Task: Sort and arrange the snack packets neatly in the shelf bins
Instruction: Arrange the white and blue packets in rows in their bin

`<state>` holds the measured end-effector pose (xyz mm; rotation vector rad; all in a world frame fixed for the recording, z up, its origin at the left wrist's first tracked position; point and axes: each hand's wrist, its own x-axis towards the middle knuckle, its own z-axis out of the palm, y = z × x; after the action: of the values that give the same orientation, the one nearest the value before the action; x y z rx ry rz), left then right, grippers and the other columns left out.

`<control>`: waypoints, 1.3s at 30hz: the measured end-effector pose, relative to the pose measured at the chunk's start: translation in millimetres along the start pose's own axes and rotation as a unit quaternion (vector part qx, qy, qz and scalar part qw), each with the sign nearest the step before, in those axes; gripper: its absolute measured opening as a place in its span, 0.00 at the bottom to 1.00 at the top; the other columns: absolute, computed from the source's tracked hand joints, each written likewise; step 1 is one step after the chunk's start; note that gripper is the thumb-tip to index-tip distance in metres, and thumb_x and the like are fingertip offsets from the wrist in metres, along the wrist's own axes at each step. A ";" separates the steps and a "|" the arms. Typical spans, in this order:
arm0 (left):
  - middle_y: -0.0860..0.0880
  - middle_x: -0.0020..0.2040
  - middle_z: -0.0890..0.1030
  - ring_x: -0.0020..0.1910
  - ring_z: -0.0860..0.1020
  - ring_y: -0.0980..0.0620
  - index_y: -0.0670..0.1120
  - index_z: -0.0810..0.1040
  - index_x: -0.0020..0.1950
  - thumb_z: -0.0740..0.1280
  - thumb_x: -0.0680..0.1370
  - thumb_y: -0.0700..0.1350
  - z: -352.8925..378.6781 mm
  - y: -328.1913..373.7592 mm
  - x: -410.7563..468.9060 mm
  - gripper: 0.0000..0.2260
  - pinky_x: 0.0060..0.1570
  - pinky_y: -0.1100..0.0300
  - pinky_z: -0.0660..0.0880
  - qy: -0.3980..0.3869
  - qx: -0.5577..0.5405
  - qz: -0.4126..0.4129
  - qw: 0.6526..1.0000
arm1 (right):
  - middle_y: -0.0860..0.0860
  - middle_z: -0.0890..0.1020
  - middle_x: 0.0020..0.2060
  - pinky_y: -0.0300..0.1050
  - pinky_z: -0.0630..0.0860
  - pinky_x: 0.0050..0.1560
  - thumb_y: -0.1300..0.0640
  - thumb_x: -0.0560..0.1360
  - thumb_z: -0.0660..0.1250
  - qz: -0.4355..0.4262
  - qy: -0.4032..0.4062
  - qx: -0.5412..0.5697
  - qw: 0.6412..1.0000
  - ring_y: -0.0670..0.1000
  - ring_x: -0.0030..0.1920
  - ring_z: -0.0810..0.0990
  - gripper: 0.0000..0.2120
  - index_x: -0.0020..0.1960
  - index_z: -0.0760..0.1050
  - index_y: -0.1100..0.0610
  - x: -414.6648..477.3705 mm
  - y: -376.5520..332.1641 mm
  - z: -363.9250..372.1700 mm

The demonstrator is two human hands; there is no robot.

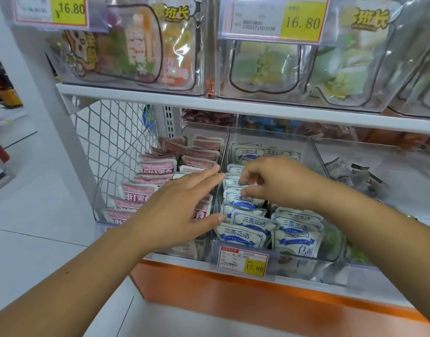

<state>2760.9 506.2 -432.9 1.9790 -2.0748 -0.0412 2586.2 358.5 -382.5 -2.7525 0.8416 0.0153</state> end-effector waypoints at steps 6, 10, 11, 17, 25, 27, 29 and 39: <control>0.67 0.76 0.39 0.76 0.47 0.63 0.62 0.42 0.78 0.54 0.73 0.71 -0.8 3.2 -5.6 0.38 0.73 0.58 0.52 -0.010 0.002 -0.001 1.000 | 0.48 0.80 0.42 0.44 0.71 0.43 0.49 0.74 0.70 -0.022 -0.100 -0.089 0.991 0.49 0.42 0.75 0.11 0.51 0.78 0.55 -10.6 -6.3 21.1; 0.65 0.77 0.40 0.76 0.47 0.62 0.60 0.44 0.78 0.57 0.74 0.70 -1.3 4.4 -7.1 0.38 0.74 0.58 0.52 0.001 0.012 0.005 1.000 | 0.47 0.80 0.37 0.42 0.71 0.40 0.48 0.73 0.72 -0.019 -0.012 0.001 1.000 0.48 0.40 0.77 0.09 0.44 0.77 0.54 -6.1 -7.4 34.6; 0.64 0.77 0.41 0.76 0.47 0.62 0.59 0.44 0.79 0.57 0.74 0.70 -0.6 5.4 -6.9 0.39 0.75 0.58 0.52 0.001 0.016 0.006 1.000 | 0.46 0.79 0.37 0.43 0.71 0.40 0.48 0.73 0.71 -0.013 -0.023 0.019 0.999 0.48 0.39 0.76 0.09 0.43 0.75 0.53 -7.8 -6.2 36.9; 0.58 0.78 0.53 0.76 0.51 0.57 0.57 0.58 0.77 0.60 0.75 0.68 -4.0 30.3 6.2 0.34 0.73 0.59 0.49 0.044 0.056 0.081 0.994 | 0.37 0.82 0.45 0.36 0.73 0.49 0.43 0.74 0.68 -0.001 -0.009 0.069 0.998 0.35 0.46 0.78 0.08 0.51 0.80 0.44 -49.2 13.6 -20.5; 0.54 0.49 0.80 0.51 0.77 0.50 0.52 0.78 0.51 0.56 0.81 0.60 5.3 62.6 33.7 0.16 0.53 0.58 0.64 -0.034 0.216 0.075 0.973 | 0.42 0.76 0.58 0.45 0.66 0.63 0.40 0.73 0.67 -0.009 -0.007 -0.232 0.973 0.47 0.60 0.73 0.11 0.46 0.81 0.46 -82.3 37.9 11.1; 0.54 0.50 0.81 0.50 0.77 0.51 0.52 0.79 0.54 0.59 0.80 0.59 6.9 64.8 37.9 0.14 0.52 0.57 0.64 -0.025 0.224 0.067 0.972 | 0.43 0.76 0.58 0.45 0.64 0.64 0.40 0.73 0.67 -0.011 0.004 -0.235 0.972 0.47 0.60 0.73 0.11 0.47 0.81 0.46 -82.5 42.3 11.1; 0.56 0.57 0.80 0.55 0.76 0.52 0.55 0.79 0.60 0.62 0.79 0.58 5.7 64.3 42.8 0.14 0.56 0.57 0.66 -0.038 0.179 0.060 0.981 | 0.42 0.76 0.59 0.43 0.62 0.65 0.37 0.73 0.67 -0.015 -0.003 -0.190 0.982 0.46 0.62 0.72 0.14 0.53 0.80 0.44 -84.8 46.6 5.9; 0.53 0.62 0.70 0.61 0.70 0.52 0.52 0.72 0.67 0.61 0.80 0.57 6.9 64.6 51.3 0.18 0.54 0.54 0.73 -0.124 0.144 0.026 0.981 | 0.46 0.74 0.58 0.48 0.64 0.61 0.35 0.73 0.64 -0.036 -0.062 -0.218 0.973 0.50 0.58 0.73 0.25 0.64 0.71 0.47 -65.7 50.9 -2.1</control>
<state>2694.9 458.7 -417.1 2.1803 -2.4064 0.0247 2503.4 353.4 -387.4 -3.1434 0.7806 0.4010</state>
